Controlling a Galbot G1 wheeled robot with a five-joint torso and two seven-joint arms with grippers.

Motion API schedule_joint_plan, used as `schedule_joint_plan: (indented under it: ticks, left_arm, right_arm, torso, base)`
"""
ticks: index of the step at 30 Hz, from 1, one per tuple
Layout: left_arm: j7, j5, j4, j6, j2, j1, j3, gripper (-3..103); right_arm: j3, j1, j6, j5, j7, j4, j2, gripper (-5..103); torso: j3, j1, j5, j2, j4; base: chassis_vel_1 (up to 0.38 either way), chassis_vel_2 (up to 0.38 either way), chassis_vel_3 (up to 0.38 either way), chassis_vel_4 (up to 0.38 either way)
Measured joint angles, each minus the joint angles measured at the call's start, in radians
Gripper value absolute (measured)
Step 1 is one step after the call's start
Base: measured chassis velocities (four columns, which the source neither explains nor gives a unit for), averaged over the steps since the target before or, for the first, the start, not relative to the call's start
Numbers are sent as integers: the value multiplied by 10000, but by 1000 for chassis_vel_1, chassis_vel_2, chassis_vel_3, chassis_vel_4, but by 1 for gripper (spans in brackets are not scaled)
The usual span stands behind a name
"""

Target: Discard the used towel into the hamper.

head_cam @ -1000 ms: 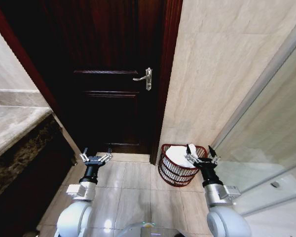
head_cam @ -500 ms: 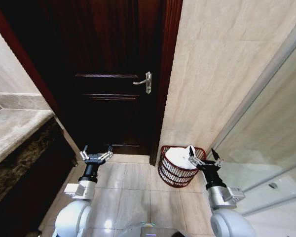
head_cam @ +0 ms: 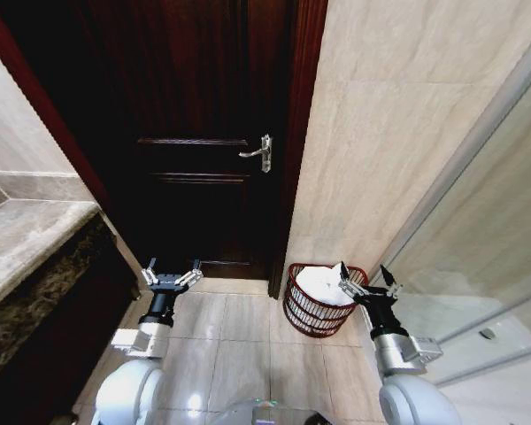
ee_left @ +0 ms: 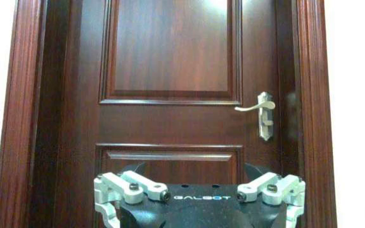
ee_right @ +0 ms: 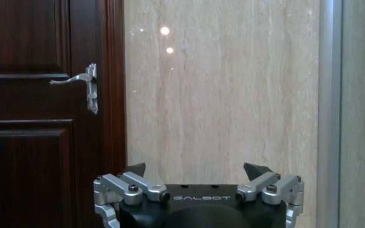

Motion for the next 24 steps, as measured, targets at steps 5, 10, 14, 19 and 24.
schedule_joint_plan:
  ticks: [5,10,14,19,24]
  left_arm:
    - [-19,-29,-87,94,2,-43,-51,100]
    - [-41,-72,-118,99,2,-31,-108,100]
    - [-50,-80,-121,99,7,-26,-118,100]
    - [-55,-86,-133,92,11,-28,-121,100]
    - [-57,-95,-141,81,13,-26,-138,100]
  right_arm:
    - [42,0,-16,5,0,33,-21,100]
    - [64,-7,-12,5,-11,38,-19,100]
    - [59,31,-12,5,-11,42,-23,100]
    - [51,36,-17,3,-11,66,-22,100]
    - [52,28,-28,1,-11,110,-20,100]
  torso:
    - [176,158,0,335,0]
    - [320,265,0,586,0]
    - [438,342,0,778,0]
    - [583,455,0,1036,0]
    - [675,535,0,1208,0]
  base:
    - [0,0,0,0]
    - [0,0,0,0]
    - [0,0,0,0]
    - [0,0,0,0]
    - [0,0,0,0]
